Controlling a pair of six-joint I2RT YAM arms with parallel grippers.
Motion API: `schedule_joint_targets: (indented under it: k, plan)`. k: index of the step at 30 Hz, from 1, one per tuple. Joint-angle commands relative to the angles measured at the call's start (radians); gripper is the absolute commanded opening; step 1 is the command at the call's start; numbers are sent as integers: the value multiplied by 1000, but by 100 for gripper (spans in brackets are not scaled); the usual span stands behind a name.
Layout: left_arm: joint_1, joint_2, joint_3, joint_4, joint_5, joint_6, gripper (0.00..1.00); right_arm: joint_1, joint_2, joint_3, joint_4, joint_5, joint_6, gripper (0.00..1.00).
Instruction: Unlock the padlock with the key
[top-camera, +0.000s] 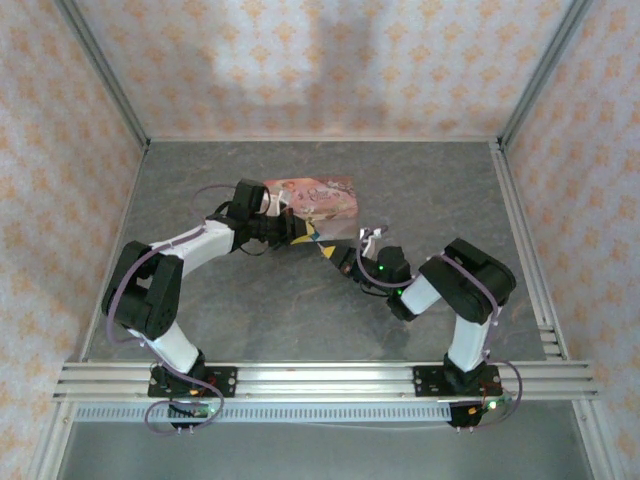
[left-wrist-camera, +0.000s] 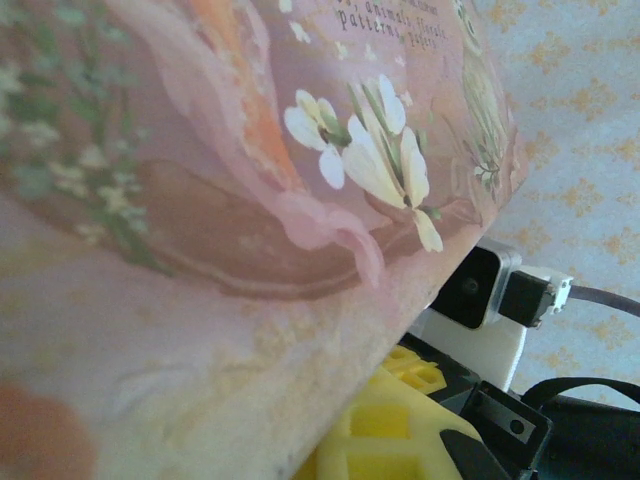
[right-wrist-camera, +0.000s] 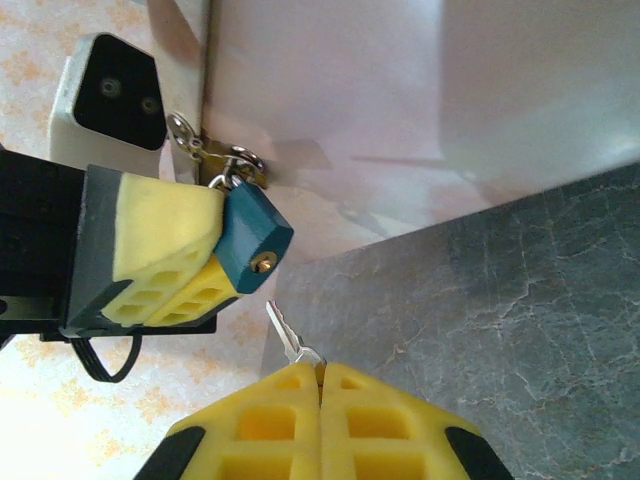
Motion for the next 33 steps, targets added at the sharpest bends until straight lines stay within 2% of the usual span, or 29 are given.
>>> schedule_joint_targets:
  k: [1, 33]
  plan:
    - [9, -40, 27, 58, 33, -5, 0, 6, 12, 20, 51, 16, 5, 0]
    - [12, -47, 7, 75, 45, -6, 0, 6, 2, 49, 51, 43, 3, 0]
